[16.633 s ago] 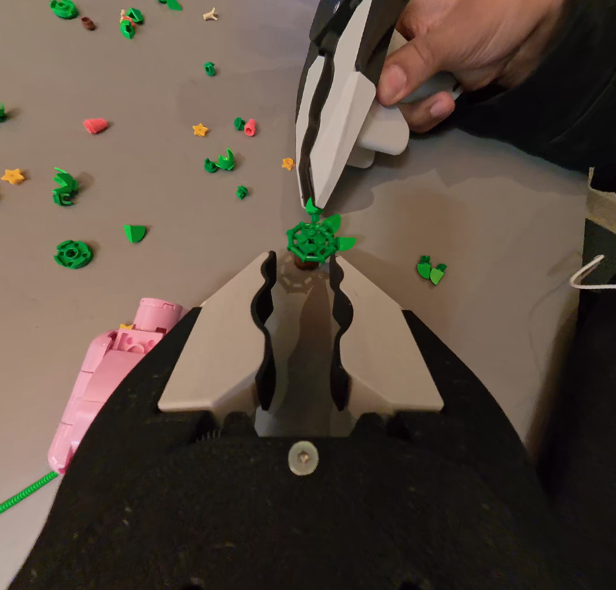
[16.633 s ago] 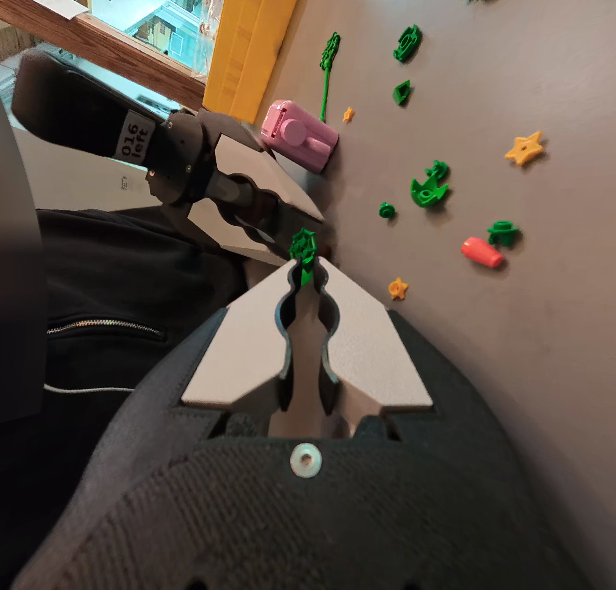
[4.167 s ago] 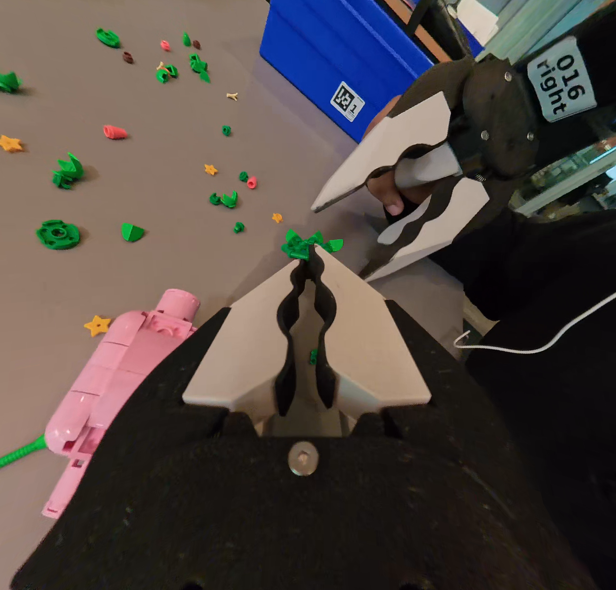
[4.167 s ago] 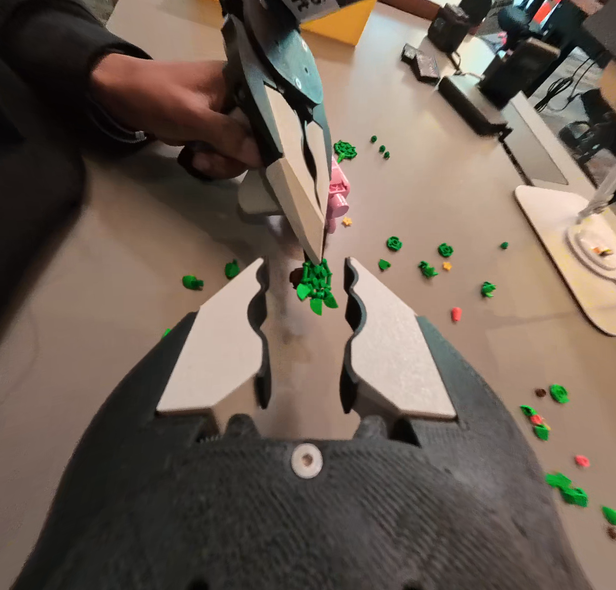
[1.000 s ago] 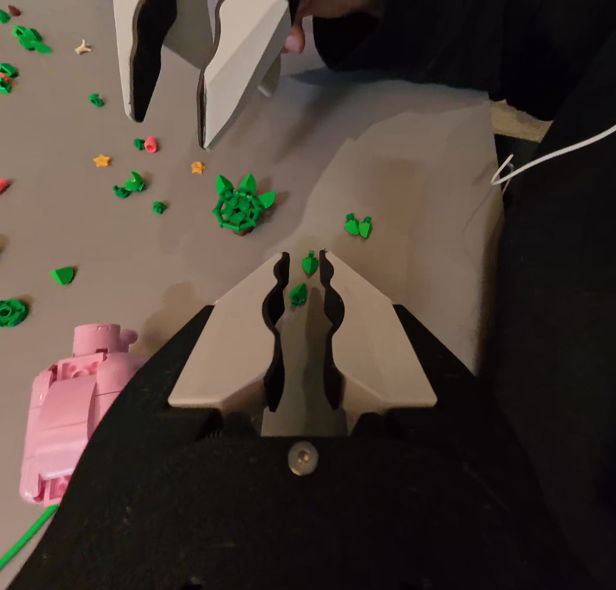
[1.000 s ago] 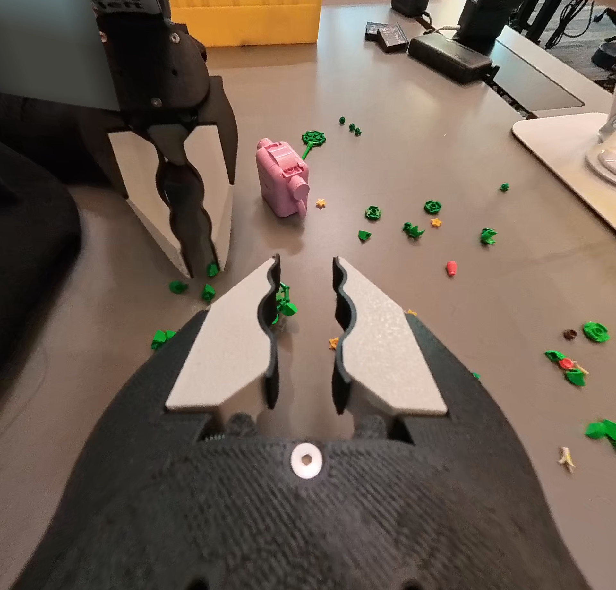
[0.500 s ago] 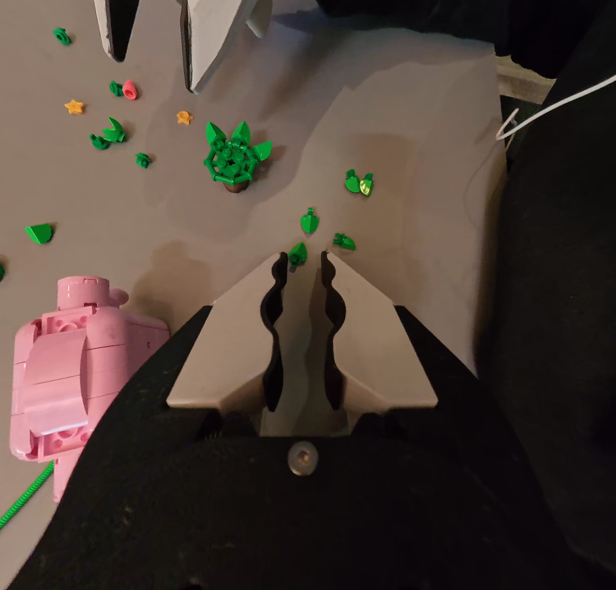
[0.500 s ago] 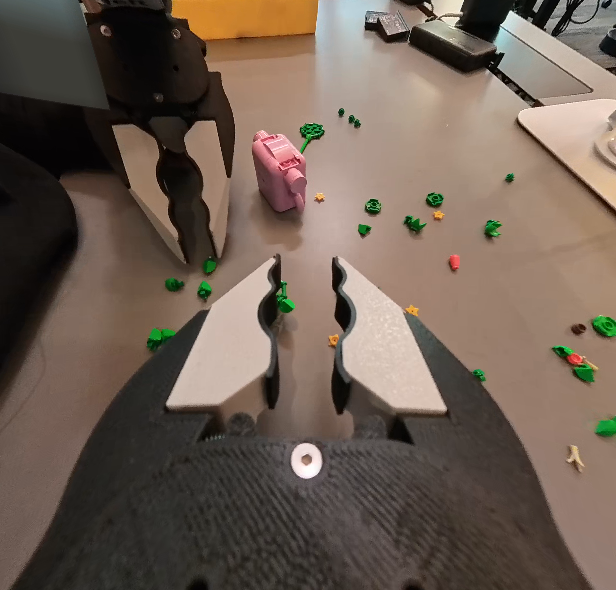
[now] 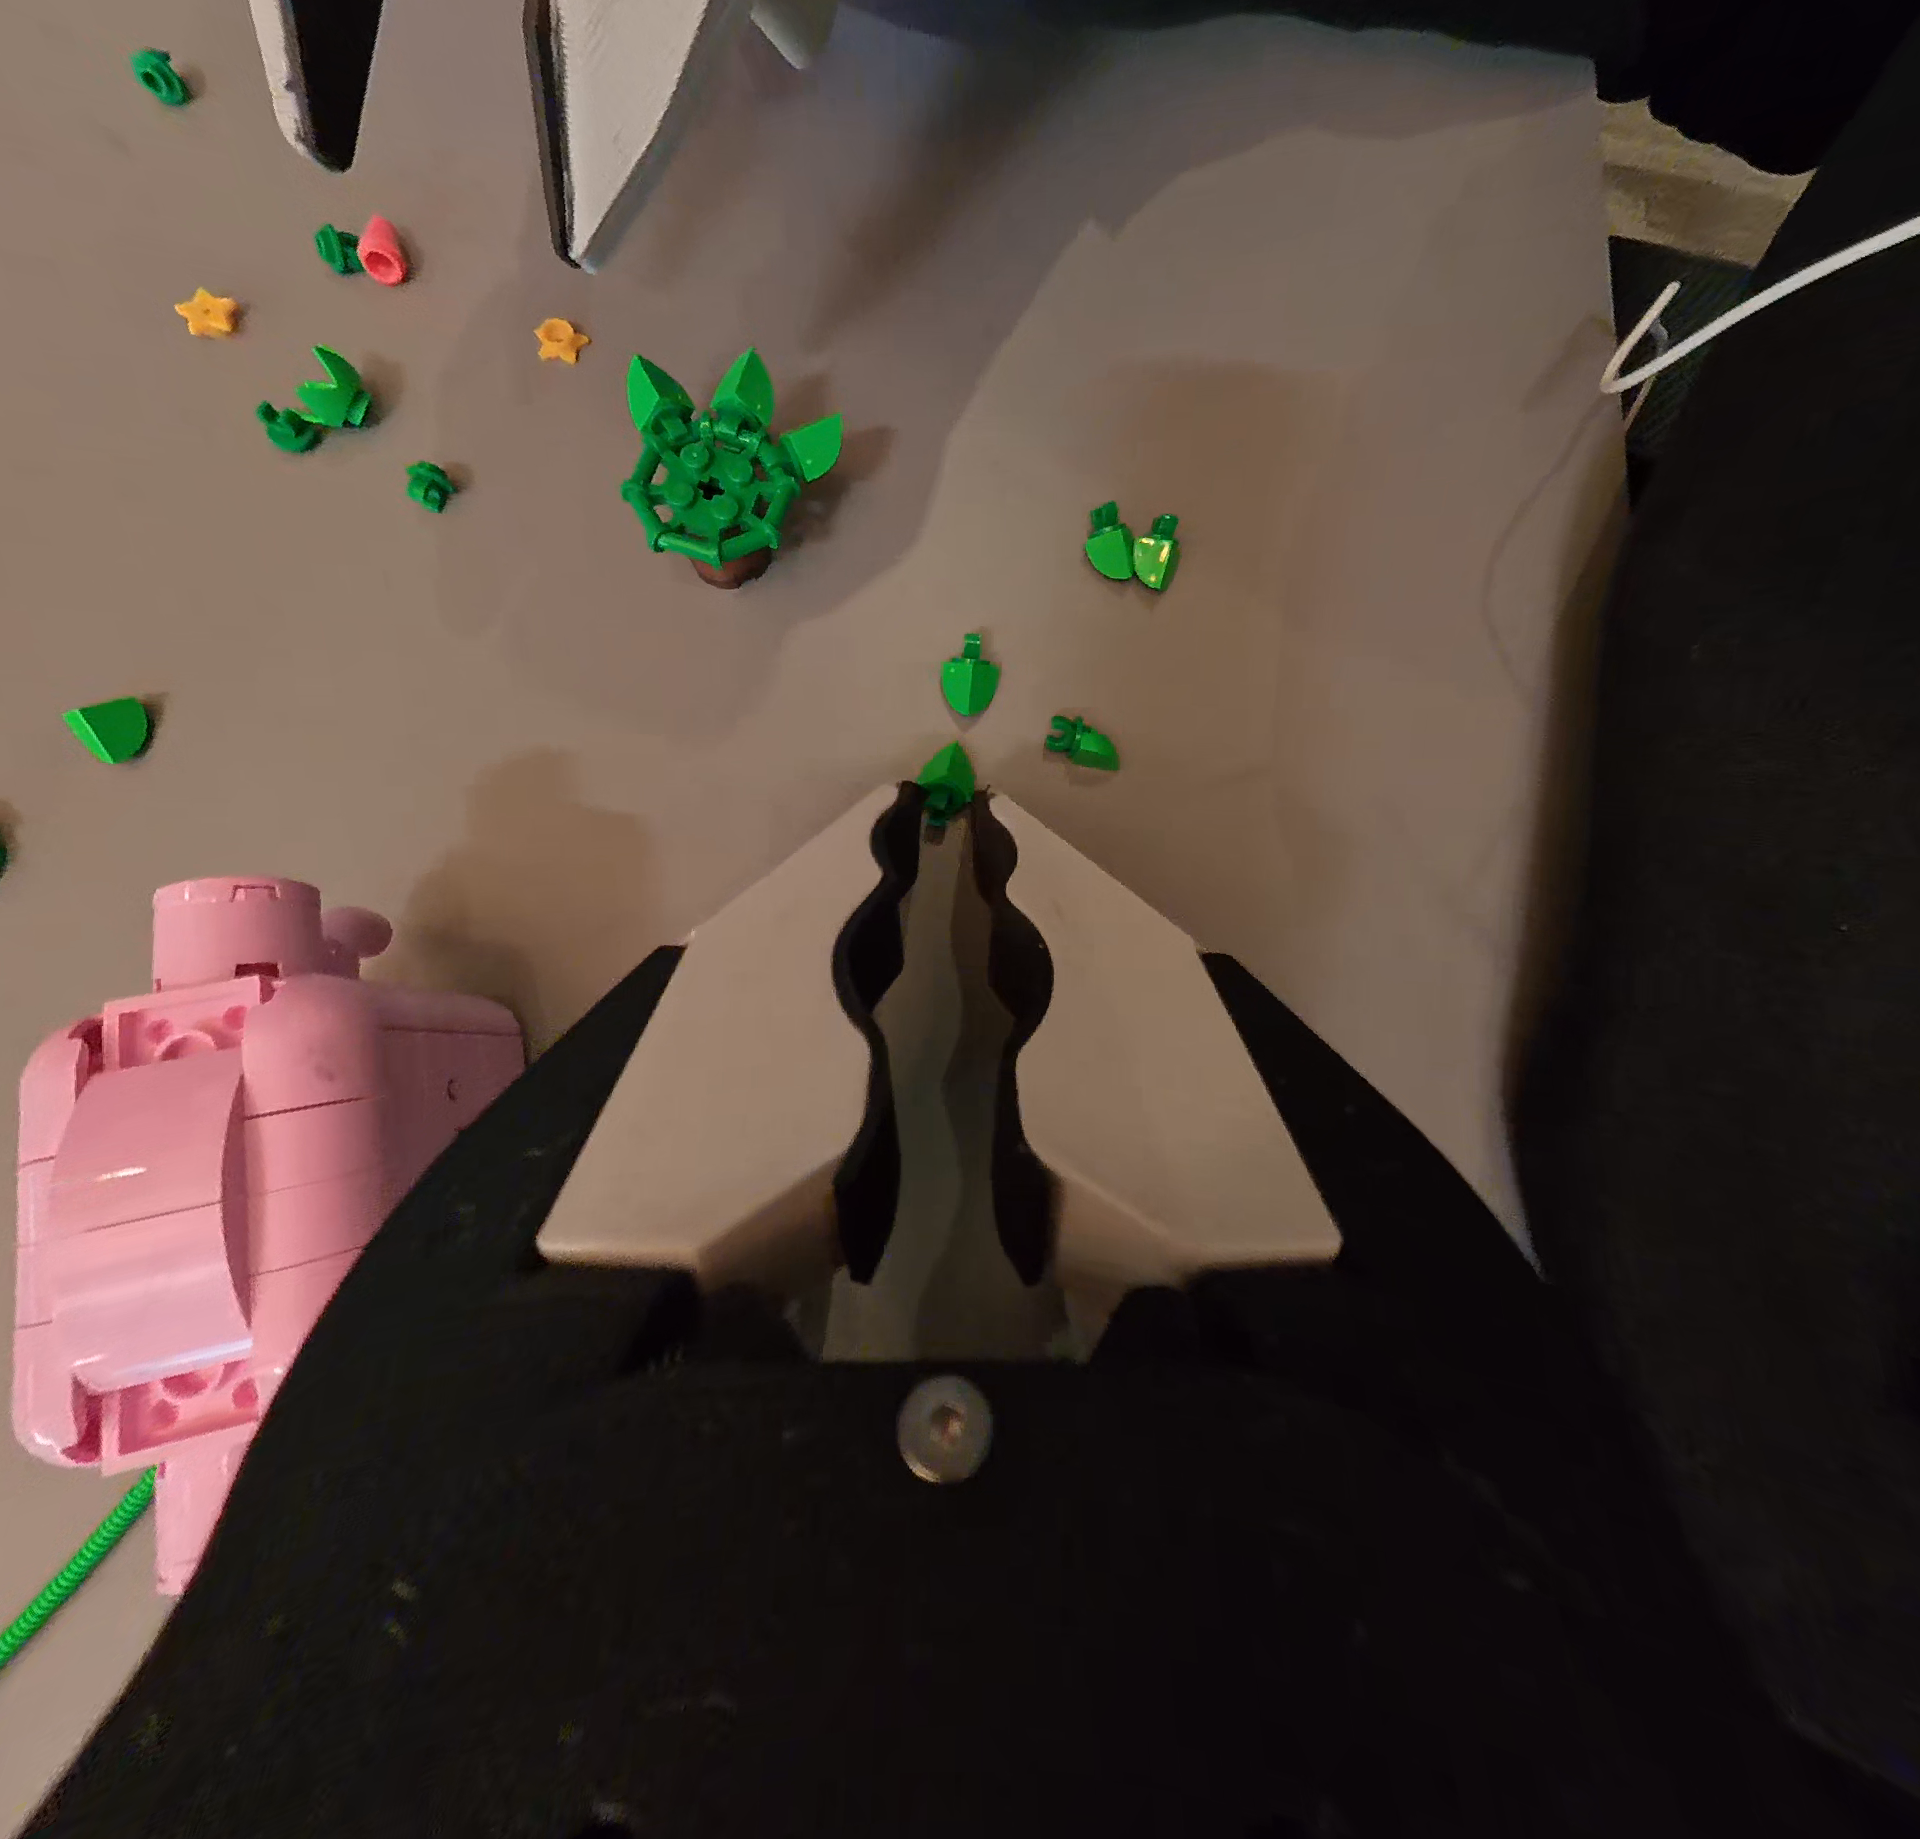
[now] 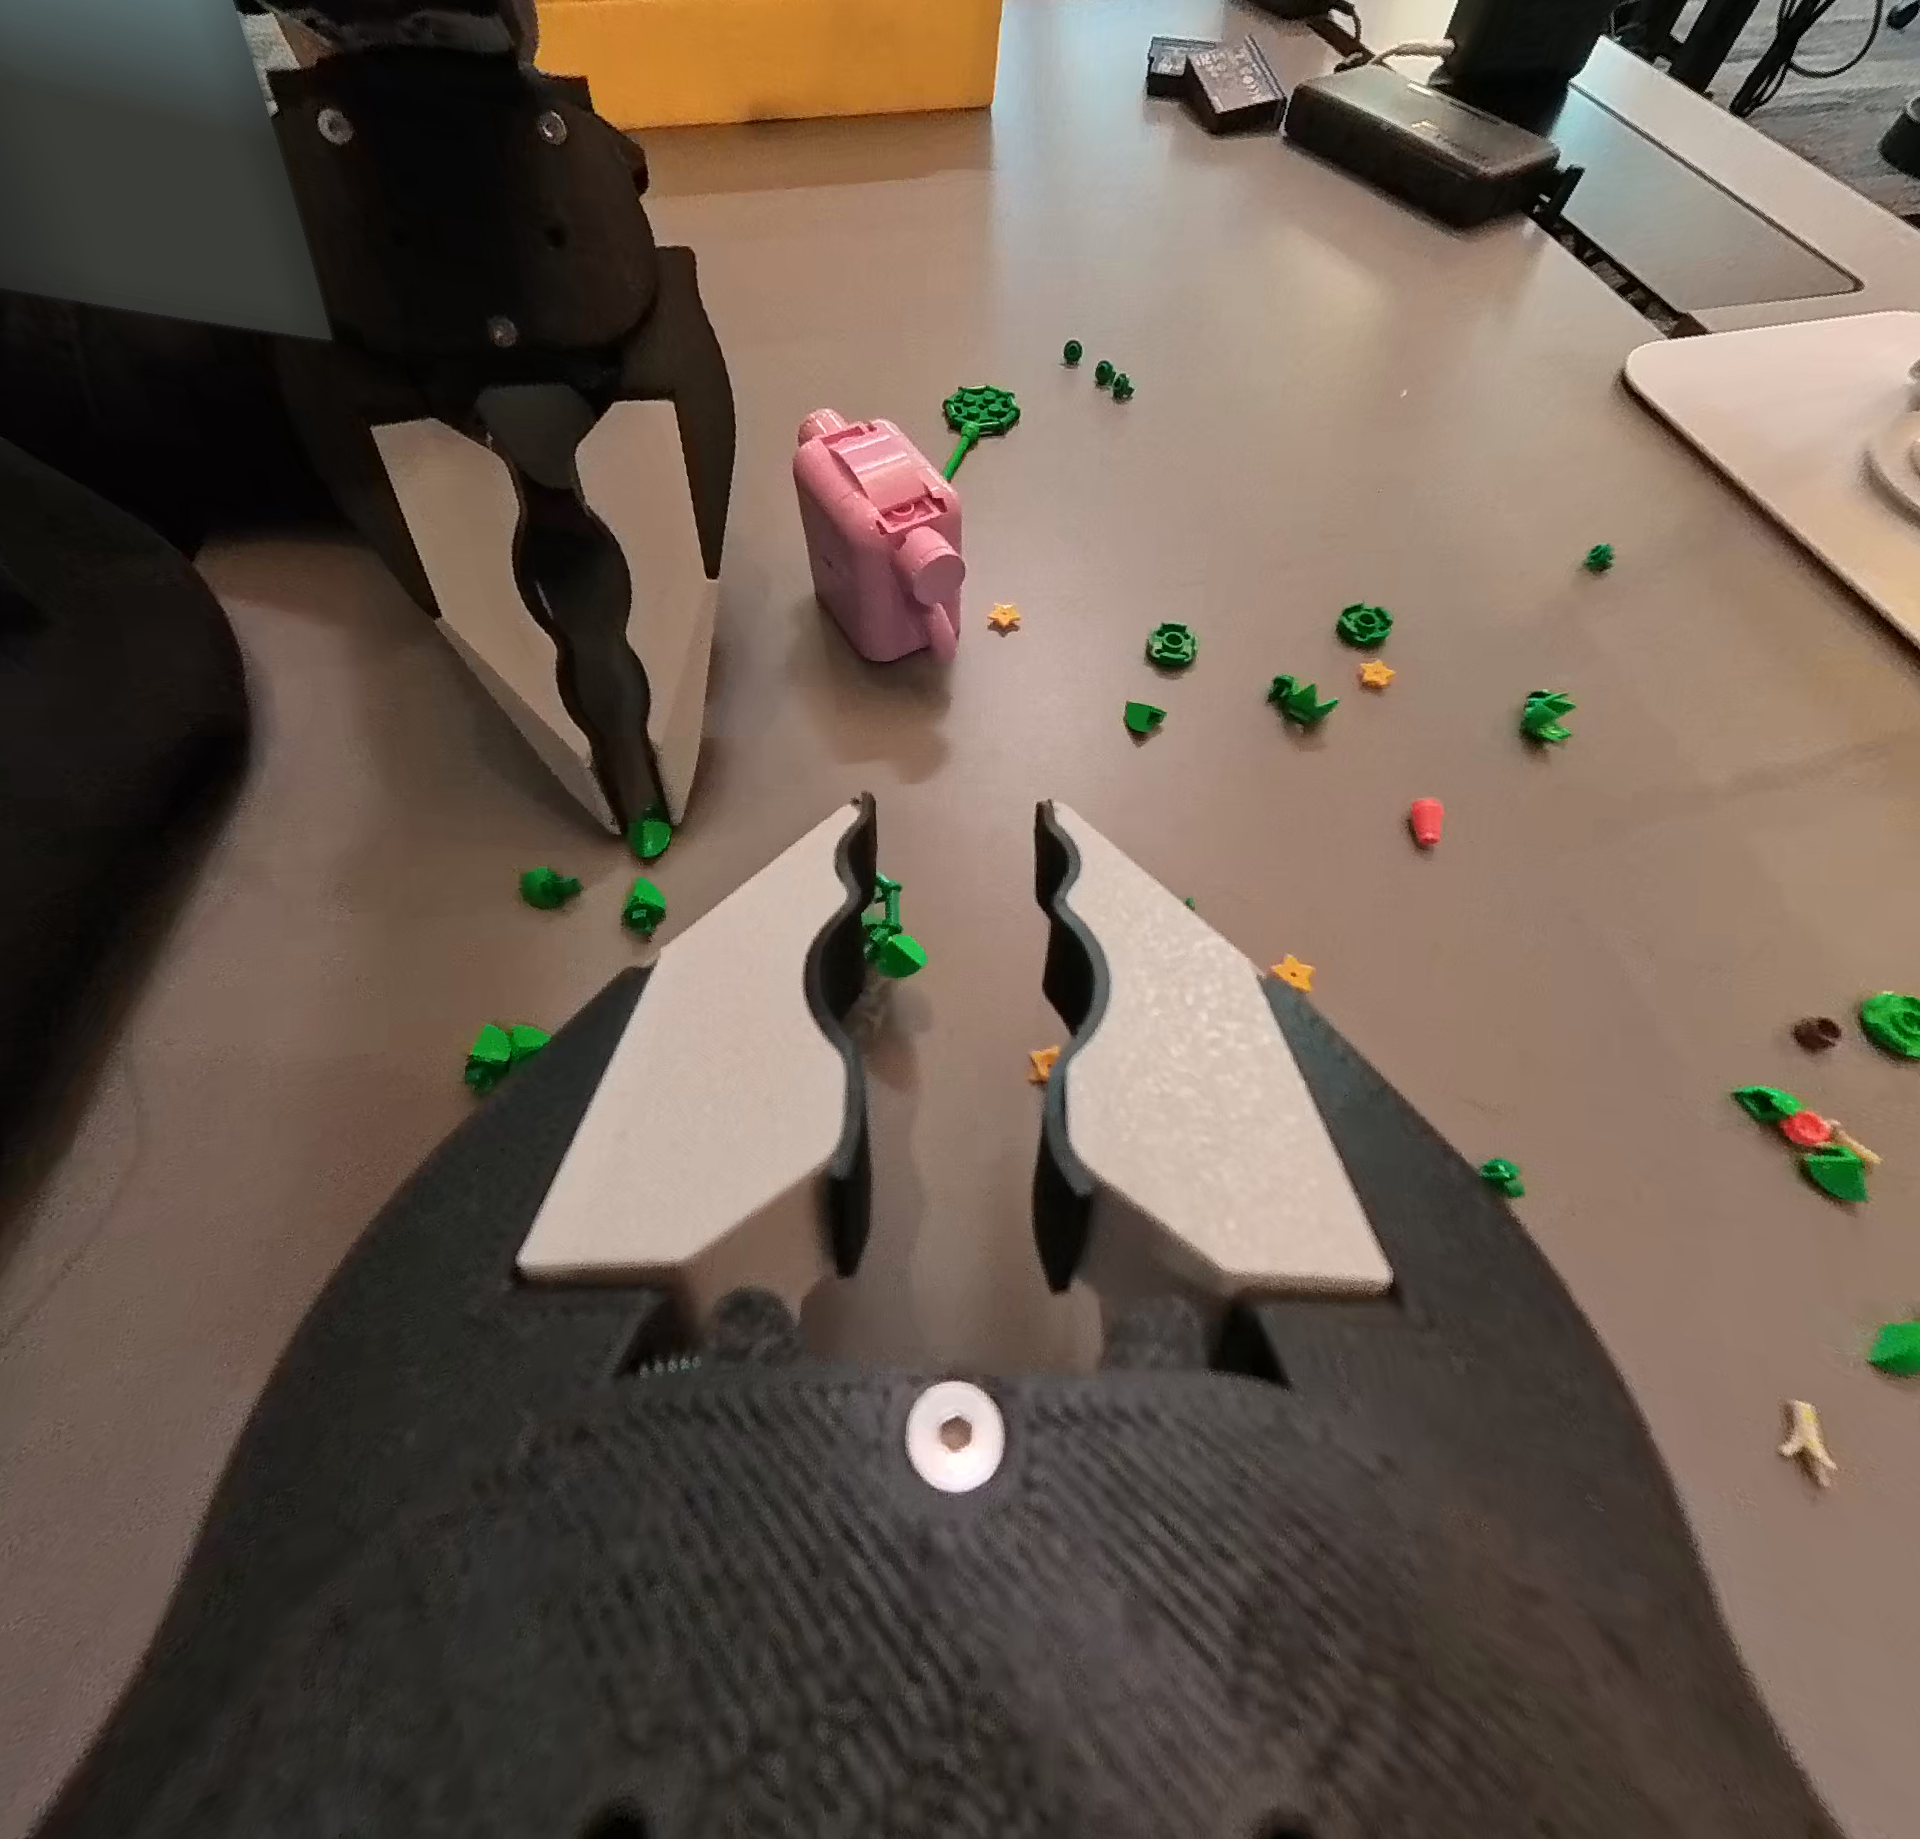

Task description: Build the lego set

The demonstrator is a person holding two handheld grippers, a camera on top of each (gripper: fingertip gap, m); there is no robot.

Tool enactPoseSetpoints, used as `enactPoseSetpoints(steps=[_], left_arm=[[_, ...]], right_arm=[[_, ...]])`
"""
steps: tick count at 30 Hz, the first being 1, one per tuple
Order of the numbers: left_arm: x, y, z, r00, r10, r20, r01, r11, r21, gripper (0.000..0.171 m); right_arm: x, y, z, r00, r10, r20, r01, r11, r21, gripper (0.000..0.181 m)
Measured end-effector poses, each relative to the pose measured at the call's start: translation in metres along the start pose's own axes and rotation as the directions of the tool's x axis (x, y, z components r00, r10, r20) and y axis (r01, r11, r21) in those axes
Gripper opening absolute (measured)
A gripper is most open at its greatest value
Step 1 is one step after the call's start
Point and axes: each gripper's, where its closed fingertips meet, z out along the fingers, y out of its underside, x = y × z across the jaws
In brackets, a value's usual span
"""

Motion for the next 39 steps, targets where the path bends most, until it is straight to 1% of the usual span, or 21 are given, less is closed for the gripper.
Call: enactPoseSetpoints(steps=[5,8,11,13,15,17,19,21,24,26,29,32,35,39], left_arm=[[-0.002,-0.003,-0.001,1.000,0.011,0.020,-0.012,1.000,0.018,0.005],[-0.008,-0.013,-0.009,0.997,0.026,0.071,-0.032,0.997,0.076,0.006],[-0.018,-0.028,-0.024,0.985,0.045,0.168,-0.073,0.983,0.170,0.006],[-0.024,-0.041,-0.037,0.966,0.057,0.251,-0.119,0.963,0.241,0.006],[-0.027,-0.053,-0.051,0.939,0.072,0.336,-0.180,0.935,0.305,0.006],[-0.027,-0.062,-0.063,0.911,0.086,0.404,-0.237,0.909,0.342,0.006],[-0.025,-0.069,-0.068,0.886,0.103,0.451,-0.285,0.890,0.356,0.006],[-0.023,-0.073,-0.070,0.866,0.123,0.485,-0.322,0.879,0.351,0.006],[-0.020,-0.077,-0.070,0.830,0.159,0.535,-0.376,0.867,0.326,0.006],[-0.019,-0.079,-0.071,0.795,0.191,0.576,-0.420,0.858,0.295,0.005],[-0.017,-0.081,-0.069,0.739,0.241,0.629,-0.477,0.847,0.235,0.005],[-0.016,-0.080,-0.063,0.712,0.280,0.645,-0.500,0.846,0.185,0.005],[-0.014,-0.080,-0.062,0.696,0.299,0.653,-0.515,0.841,0.165,0.005],[-0.013,-0.081,-0.061,0.696,0.302,0.651,-0.520,0.838,0.167,0.005]], right_arm=[[-0.004,-0.004,-0.001,1.000,-0.010,0.015,0.010,1.000,0.017,0.029],[-0.010,-0.011,-0.002,0.999,-0.017,0.032,0.016,0.999,0.045,0.030],[-0.017,-0.019,-0.002,0.998,0.009,0.057,-0.014,0.996,0.088,0.031],[-0.023,-0.027,0.000,0.993,0.060,0.104,-0.073,0.989,0.130,0.036],[-0.033,-0.034,0.001,0.971,0.143,0.193,-0.175,0.971,0.164,0.040],[-0.041,-0.045,0.001,0.926,0.231,0.299,-0.299,0.932,0.205,0.041],[-0.046,-0.054,-0.002,0.868,0.297,0.397,-0.408,0.883,0.232,0.038],[-0.047,-0.057,-0.003,0.821,0.345,0.455,-0.483,0.844,0.232,0.034],[-0.048,-0.056,-0.001,0.775,0.395,0.494,-0.544,0.814,0.202,0.027],[-0.052,-0.056,0.000,0.733,0.425,0.531,-0.585,0.792,0.174,0.025],[-0.060,-0.057,0.002,0.649,0.471,0.597,-0.652,0.749,0.118,0.024],[-0.063,-0.058,0.002,0.579,0.497,0.646,-0.701,0.708,0.083,0.019],[-0.063,-0.058,0.002,0.550,0.507,0.664,-0.723,0.687,0.074,0.013],[-0.062,-0.056,0.002,0.546,0.511,0.664,-0.725,0.685,0.069,0.007]])
